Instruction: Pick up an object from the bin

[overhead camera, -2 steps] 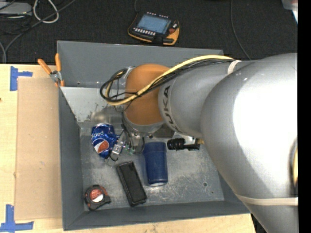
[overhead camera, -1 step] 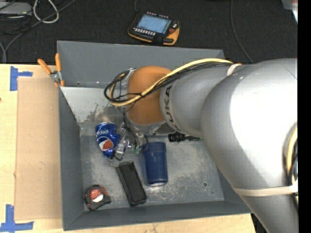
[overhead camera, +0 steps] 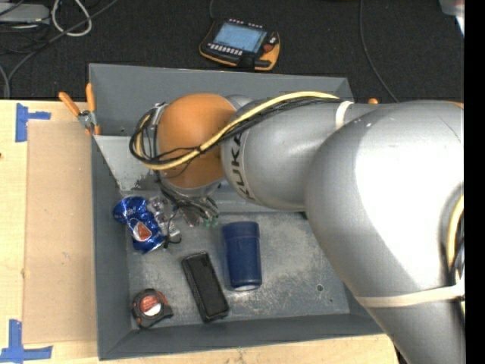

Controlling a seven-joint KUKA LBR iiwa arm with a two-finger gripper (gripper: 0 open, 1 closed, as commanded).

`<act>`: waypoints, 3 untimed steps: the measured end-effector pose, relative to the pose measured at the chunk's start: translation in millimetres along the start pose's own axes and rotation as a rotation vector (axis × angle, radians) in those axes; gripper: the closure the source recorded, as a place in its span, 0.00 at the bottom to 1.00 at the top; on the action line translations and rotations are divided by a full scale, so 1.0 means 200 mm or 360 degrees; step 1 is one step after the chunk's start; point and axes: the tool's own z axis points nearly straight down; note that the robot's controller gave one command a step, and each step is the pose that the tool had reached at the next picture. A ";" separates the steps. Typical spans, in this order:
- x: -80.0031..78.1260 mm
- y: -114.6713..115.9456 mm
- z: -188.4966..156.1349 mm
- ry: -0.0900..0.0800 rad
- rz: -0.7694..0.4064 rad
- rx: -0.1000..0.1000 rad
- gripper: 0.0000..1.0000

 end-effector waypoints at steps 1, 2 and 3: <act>-0.01 0.01 0.00 0.0012 -0.0004 0.0003 1.00; -0.02 0.00 -0.11 0.0005 0.0000 0.0007 1.00; -0.01 0.01 -0.25 0.0011 0.0008 -0.0001 1.00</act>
Offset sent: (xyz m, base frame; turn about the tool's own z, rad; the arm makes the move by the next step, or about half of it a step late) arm 0.0024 0.0024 0.0227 -0.0065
